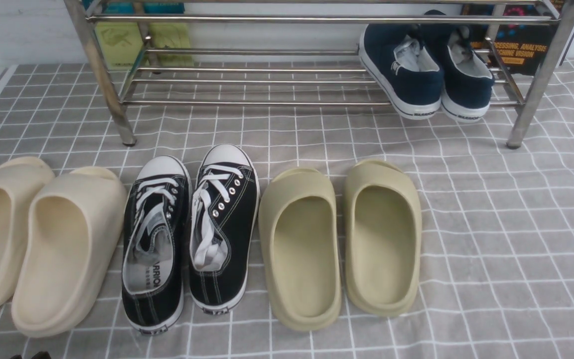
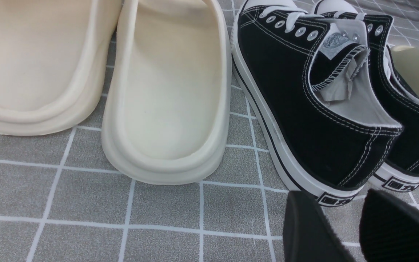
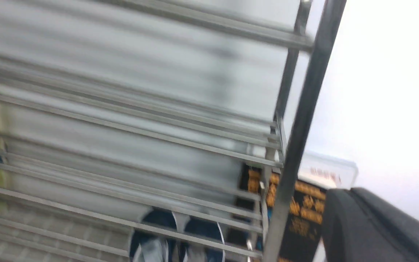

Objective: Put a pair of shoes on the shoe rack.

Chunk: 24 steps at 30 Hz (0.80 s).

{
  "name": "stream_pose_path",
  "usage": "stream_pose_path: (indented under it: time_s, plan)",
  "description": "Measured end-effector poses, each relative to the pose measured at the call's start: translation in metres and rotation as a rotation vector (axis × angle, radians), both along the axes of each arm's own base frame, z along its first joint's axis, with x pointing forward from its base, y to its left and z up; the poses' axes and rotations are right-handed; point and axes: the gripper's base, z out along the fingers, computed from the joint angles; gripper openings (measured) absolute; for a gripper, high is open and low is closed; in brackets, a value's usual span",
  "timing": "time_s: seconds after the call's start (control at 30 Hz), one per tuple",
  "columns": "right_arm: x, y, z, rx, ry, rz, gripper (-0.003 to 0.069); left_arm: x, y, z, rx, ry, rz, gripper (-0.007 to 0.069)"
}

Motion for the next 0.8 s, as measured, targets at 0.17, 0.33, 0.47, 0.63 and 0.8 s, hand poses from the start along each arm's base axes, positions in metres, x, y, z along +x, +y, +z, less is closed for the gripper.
stream_pose_path:
  time_s: [0.17,0.33,0.47,0.63,0.8]
  plan:
    - [-0.058,-0.004,-0.059,0.088,-0.234,0.084,0.0003,0.000,0.000,0.000,0.000,0.000,0.000,0.0239]
    - [-0.097,-0.009,-0.164,0.161,-0.247,0.121,0.0005,0.000,0.000,0.000,0.000,0.000,0.000,0.0239]
    - [-0.088,-0.008,-0.221,0.217,-0.117,0.125,0.0007,0.000,0.000,0.000,-0.001,-0.002,0.000,0.0239]
    - [-0.072,-0.006,-0.265,0.434,0.098,0.137,0.0010,0.000,0.000,0.000,-0.001,-0.002,0.000,0.0239]
    - [-0.069,-0.006,-0.280,0.599,0.208,0.127,0.0015,0.000,0.000,0.000,0.000,-0.001,0.000,0.0239]
